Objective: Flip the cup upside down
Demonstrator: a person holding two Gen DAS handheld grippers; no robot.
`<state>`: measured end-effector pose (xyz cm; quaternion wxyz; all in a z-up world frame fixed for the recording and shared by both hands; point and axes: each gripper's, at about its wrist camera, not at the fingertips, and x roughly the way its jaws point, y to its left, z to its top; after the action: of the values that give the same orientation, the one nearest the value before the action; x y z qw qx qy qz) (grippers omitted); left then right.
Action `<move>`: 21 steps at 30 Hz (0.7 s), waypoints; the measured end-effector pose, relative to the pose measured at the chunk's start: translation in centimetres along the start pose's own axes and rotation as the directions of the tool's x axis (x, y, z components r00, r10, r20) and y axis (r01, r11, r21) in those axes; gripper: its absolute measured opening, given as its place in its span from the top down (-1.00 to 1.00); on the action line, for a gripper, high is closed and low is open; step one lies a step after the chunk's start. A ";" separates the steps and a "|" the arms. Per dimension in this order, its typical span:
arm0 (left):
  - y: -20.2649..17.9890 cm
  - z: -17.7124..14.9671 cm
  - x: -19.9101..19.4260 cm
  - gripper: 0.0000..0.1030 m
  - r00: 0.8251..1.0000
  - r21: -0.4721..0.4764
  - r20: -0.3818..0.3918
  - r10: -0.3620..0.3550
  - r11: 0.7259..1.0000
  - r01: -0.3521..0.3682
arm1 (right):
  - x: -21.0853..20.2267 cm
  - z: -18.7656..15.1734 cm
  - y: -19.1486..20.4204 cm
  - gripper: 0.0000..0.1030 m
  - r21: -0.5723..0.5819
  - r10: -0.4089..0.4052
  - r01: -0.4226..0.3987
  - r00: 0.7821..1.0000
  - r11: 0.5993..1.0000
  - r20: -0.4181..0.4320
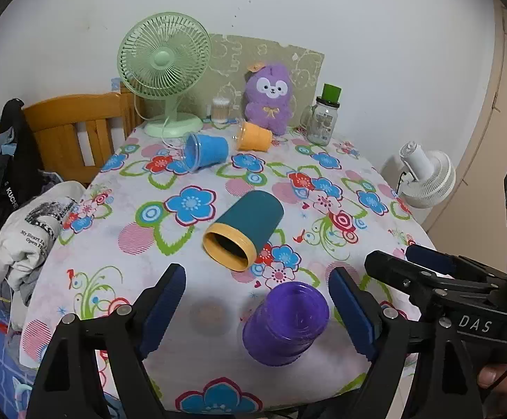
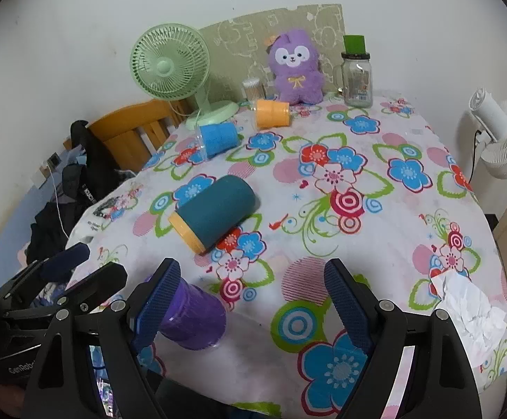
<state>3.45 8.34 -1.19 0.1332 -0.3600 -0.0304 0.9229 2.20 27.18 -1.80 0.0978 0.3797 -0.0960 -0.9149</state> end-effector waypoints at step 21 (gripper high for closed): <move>0.1 1.6 -3.0 -0.87 0.988 0.007 0.146 0.045 0.999 -0.047 | -2.8 2.4 1.1 -0.68 -0.035 0.012 -0.008 0.992 0.999 0.127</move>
<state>4.43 7.47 1.92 0.1112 -0.2913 -0.0269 0.9498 2.53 27.06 2.03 0.1027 0.3182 -0.0881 -0.9383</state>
